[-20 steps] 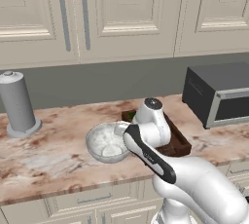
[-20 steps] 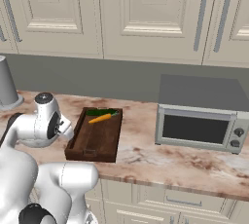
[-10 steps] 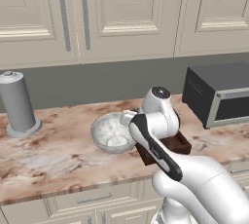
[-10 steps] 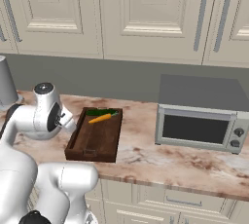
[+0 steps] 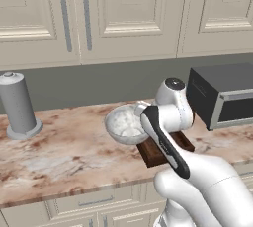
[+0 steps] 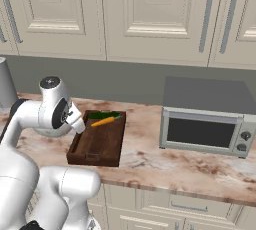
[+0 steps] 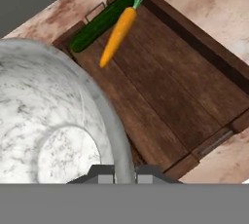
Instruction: Place the two vegetables and bowl onto the tray for setting up a vegetable dip station.
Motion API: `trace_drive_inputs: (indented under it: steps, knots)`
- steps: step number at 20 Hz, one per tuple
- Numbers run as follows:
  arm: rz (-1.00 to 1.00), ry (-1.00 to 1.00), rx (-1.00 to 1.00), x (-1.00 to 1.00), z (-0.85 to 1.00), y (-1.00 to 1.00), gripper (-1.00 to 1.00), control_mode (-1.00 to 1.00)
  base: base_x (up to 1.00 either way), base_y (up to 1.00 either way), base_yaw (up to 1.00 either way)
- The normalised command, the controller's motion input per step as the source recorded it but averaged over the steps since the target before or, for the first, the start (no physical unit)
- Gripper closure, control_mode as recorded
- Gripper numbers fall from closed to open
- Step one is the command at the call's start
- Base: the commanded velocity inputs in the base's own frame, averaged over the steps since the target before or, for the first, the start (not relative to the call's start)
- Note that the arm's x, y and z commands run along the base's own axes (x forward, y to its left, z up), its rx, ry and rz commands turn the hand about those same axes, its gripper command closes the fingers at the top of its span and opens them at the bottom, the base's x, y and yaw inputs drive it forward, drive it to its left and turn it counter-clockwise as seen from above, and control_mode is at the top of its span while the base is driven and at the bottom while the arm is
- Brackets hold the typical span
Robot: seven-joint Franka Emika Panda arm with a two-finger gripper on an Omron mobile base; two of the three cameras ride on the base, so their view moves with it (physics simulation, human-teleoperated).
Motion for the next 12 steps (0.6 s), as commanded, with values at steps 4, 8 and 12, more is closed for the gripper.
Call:
trace_drive_inputs:
  steps: [4,8,12]
  knots:
    - [-0.15,0.0,0.02,-0.04,0.03,-0.47,1.0,-1.0,0.0,0.0,0.0]
    - [-0.12,0.0,0.05,-0.07,0.0,-0.53,1.0,-1.0,0.0,0.0,0.0]
    - [-0.09,-0.01,0.06,-0.06,0.0,-0.53,1.0,-1.0,0.0,0.0,0.0]
